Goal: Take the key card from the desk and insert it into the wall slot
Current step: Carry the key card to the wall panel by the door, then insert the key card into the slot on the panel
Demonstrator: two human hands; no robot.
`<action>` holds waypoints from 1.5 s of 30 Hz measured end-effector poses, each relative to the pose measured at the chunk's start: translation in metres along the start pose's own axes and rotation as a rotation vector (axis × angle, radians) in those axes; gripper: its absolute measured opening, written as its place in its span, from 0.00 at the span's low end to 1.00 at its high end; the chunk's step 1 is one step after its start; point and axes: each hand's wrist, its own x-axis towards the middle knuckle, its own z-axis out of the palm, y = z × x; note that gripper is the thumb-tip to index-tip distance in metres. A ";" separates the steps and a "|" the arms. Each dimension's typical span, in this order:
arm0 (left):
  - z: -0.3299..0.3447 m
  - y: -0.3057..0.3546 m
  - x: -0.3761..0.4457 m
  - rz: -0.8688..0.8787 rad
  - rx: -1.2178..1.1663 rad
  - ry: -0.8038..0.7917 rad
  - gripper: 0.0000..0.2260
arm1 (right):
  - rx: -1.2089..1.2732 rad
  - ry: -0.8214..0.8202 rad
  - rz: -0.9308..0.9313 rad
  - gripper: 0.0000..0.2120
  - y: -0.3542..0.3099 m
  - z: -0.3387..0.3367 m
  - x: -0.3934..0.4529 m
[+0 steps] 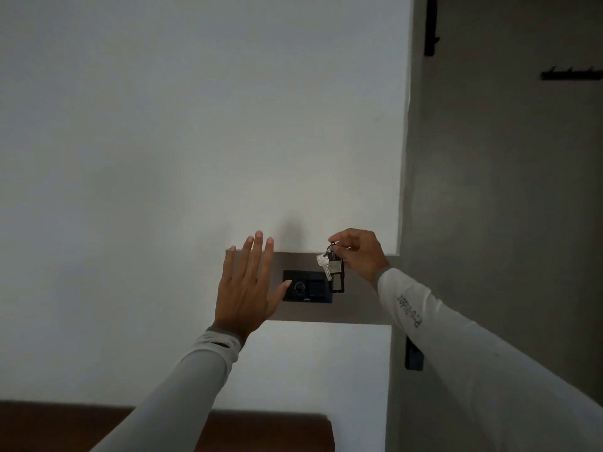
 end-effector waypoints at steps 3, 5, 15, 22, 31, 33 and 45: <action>0.040 0.000 0.009 -0.024 0.042 -0.008 0.37 | -0.014 -0.019 -0.017 0.07 0.031 0.012 0.042; 0.066 -0.002 0.016 -0.031 0.060 -0.027 0.37 | -0.022 -0.021 -0.026 0.06 0.050 0.020 0.067; 0.194 0.003 0.068 0.052 0.057 -0.034 0.35 | -0.009 0.035 -0.039 0.06 0.132 0.053 0.132; 0.247 -0.010 0.064 0.036 -0.030 -0.042 0.32 | -0.088 0.021 -0.133 0.07 0.160 0.064 0.141; 0.257 -0.009 0.063 0.011 -0.092 -0.021 0.30 | -0.386 -0.065 -0.318 0.08 0.172 0.073 0.139; 0.256 -0.010 0.063 0.011 -0.092 -0.034 0.30 | -0.448 -0.077 -0.380 0.09 0.172 0.073 0.137; 0.248 -0.011 0.064 0.010 -0.098 -0.075 0.31 | -0.974 0.049 -0.564 0.39 0.185 0.078 0.105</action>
